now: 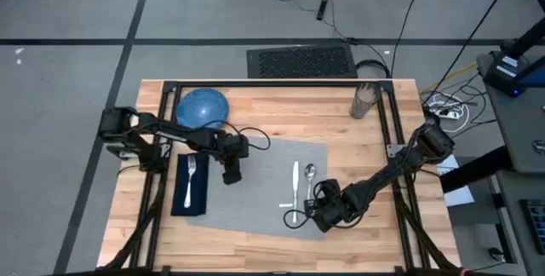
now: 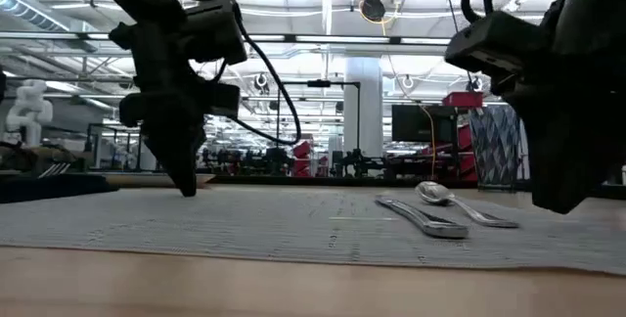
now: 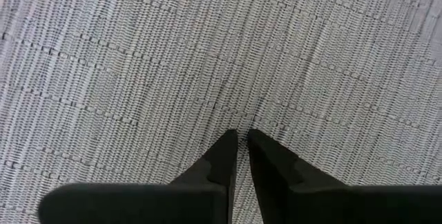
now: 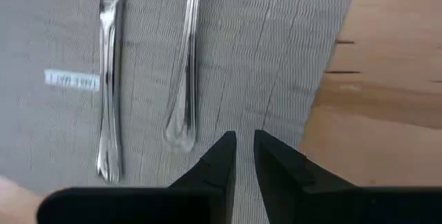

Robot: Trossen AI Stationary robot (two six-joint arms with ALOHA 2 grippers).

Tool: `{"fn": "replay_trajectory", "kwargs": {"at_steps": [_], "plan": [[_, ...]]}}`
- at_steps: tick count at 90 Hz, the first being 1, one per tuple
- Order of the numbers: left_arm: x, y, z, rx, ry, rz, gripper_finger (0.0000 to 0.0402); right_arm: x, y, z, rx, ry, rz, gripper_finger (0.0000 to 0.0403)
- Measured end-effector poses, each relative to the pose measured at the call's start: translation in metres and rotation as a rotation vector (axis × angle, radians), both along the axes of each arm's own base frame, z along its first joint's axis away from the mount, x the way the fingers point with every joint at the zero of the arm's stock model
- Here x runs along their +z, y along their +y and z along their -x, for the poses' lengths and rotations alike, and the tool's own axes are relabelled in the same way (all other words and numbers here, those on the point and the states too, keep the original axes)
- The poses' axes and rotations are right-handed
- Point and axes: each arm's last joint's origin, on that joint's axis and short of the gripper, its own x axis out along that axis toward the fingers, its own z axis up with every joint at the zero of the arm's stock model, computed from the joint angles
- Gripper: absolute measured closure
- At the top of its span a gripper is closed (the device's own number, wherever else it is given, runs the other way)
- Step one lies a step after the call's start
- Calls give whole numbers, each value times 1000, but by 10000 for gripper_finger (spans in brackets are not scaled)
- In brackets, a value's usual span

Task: Set table place
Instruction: Adjust the gray placemat

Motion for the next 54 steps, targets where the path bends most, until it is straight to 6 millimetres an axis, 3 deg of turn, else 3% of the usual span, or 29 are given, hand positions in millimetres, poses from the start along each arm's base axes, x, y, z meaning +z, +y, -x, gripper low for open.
{"fn": "replay_trajectory", "kwargs": {"at_steps": [29, 54], "plan": [[0, -1, -4, -8, -45, 46, 377, -2, 6, 20, -96, 115, 15, 362], [-3, 3, -6, -33, -61, 89, 377, -2, -1, 26, -124, 215, 45, 362]]}}
